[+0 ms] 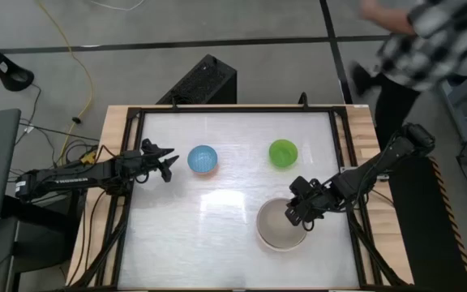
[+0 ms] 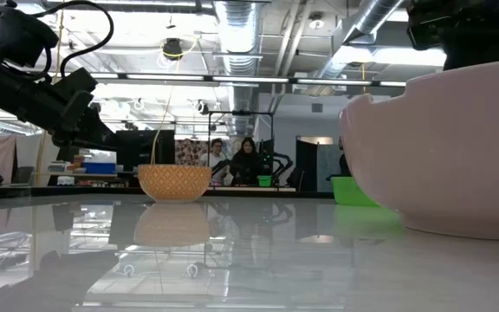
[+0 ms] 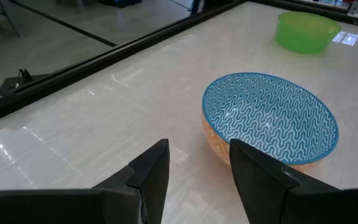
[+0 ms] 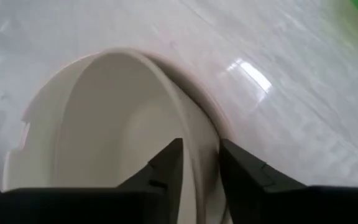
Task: Nest bowls inside each other
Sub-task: Stack the gray bowl on top of the white bowl, then stack the blue bowl on top of the gray bowl
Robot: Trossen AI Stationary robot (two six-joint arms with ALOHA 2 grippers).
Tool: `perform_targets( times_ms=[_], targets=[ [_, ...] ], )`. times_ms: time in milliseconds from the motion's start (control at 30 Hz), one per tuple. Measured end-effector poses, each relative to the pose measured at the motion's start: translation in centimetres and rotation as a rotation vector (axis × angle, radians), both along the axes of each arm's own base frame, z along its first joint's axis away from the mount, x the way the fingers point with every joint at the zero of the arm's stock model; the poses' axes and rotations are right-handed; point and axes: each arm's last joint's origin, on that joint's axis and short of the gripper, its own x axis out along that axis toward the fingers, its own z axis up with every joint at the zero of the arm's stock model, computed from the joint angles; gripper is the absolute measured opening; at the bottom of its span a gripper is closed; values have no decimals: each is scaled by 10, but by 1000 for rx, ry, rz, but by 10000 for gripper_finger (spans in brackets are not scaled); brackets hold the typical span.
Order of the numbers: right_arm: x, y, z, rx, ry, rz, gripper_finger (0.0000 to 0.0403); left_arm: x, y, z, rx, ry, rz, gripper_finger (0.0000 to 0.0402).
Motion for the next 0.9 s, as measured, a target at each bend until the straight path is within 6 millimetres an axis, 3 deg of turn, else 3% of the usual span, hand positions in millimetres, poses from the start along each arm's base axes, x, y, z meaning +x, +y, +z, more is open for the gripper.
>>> perform_targets(
  times_ms=[300, 600, 733, 900],
  targets=[
    [0, -11, 3, 89, 44, -2, 204, 0, 0, 0, 0, 0, 0, 158],
    [2, -26, 29, 48, 87, 23, 206, 0, 0, 0, 0, 0, 0, 158],
    [14, -29, 41, 9, -32, 77, 200, 0, 0, 0, 0, 0, 0, 158],
    [48, -44, 52, -99, -273, 118, 195, 0, 0, 0, 0, 0, 0, 158]
  ],
)
